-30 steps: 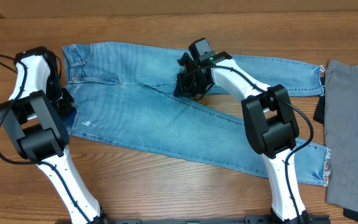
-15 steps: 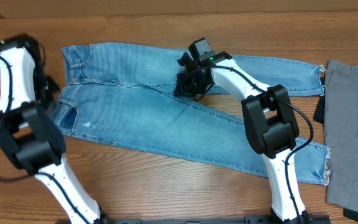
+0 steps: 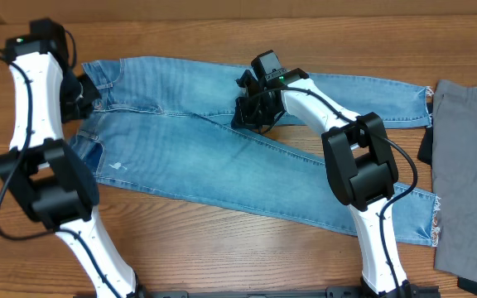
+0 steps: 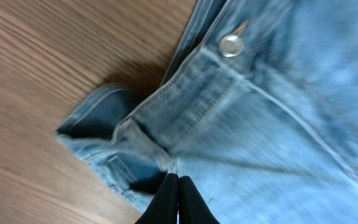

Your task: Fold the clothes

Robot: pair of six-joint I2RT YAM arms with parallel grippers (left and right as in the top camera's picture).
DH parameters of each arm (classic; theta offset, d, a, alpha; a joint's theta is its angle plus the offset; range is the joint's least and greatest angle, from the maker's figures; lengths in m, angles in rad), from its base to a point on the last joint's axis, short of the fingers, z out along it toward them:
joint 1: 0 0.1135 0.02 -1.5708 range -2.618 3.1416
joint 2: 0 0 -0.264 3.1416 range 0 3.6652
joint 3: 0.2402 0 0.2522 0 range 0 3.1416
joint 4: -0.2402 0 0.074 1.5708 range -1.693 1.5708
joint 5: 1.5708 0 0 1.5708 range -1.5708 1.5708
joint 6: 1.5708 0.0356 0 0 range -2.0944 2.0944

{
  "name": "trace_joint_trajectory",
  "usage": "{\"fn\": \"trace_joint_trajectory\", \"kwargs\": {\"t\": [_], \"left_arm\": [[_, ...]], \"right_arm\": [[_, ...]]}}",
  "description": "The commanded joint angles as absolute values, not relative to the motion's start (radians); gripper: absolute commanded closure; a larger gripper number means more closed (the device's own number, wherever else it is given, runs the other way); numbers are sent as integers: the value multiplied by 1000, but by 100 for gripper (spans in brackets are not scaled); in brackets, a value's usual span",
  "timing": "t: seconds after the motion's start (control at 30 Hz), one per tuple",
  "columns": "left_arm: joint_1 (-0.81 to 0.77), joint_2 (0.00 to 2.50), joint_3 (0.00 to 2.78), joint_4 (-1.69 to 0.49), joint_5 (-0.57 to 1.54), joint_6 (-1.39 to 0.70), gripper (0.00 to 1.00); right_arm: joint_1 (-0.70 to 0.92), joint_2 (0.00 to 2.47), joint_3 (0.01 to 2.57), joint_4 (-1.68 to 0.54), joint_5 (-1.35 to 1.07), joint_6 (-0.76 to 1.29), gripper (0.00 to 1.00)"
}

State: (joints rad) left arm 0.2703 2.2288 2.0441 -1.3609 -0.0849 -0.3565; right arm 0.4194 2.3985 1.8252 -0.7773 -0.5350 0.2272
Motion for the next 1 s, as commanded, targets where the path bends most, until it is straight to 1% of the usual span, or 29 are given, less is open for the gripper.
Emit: {"fn": "trace_joint_trajectory", "kwargs": {"t": [0.0,0.03,0.13,0.17,0.2,0.27,0.43,0.47,0.57,0.63,0.73,0.77,0.87,0.9,0.97], "left_arm": [[274,2322,2030,-1369,-135,-337,96],[274,2347,2030,-1374,-159,-337,96],[282,2402,2030,-1399,-264,-338,96],[287,2417,2030,-1408,-297,-345,96],[293,2431,2030,-1415,-319,-346,96],[307,2458,2030,-1422,-339,-344,96],[337,2489,2030,-1421,-370,-345,96],[341,2487,2033,-1421,-383,-345,96],[352,2477,2054,-1428,-399,-356,96],[355,2458,2076,-1434,-400,-356,96],[353,2413,2114,-1436,-398,-361,96],[350,2392,2130,-1436,-390,-363,96],[332,2324,2185,-1423,-308,-363,96],[313,2283,2210,-1399,-214,-356,95],[288,2253,2216,-1354,-97,-330,94]], "right_arm": [[408,2453,1791,-800,-367,212,93],[408,2453,1791,-800,-367,212,92],[408,2453,1791,-800,-367,212,86],[408,2453,1791,-800,-367,212,82],[408,2453,1791,-800,-367,212,75],[408,2453,1791,-800,-367,212,70],[406,2445,1799,-804,-400,212,71],[403,2438,1808,-811,-432,212,71],[374,2384,1886,-852,-670,181,71],[353,2340,1949,-875,-773,167,71],[330,2282,2017,-902,-787,158,68],[324,2262,2035,-905,-786,146,66],[304,2213,2067,-908,-733,130,54],[293,2196,2068,-914,-654,130,51],[290,2196,2067,-935,-578,131,51]]}}
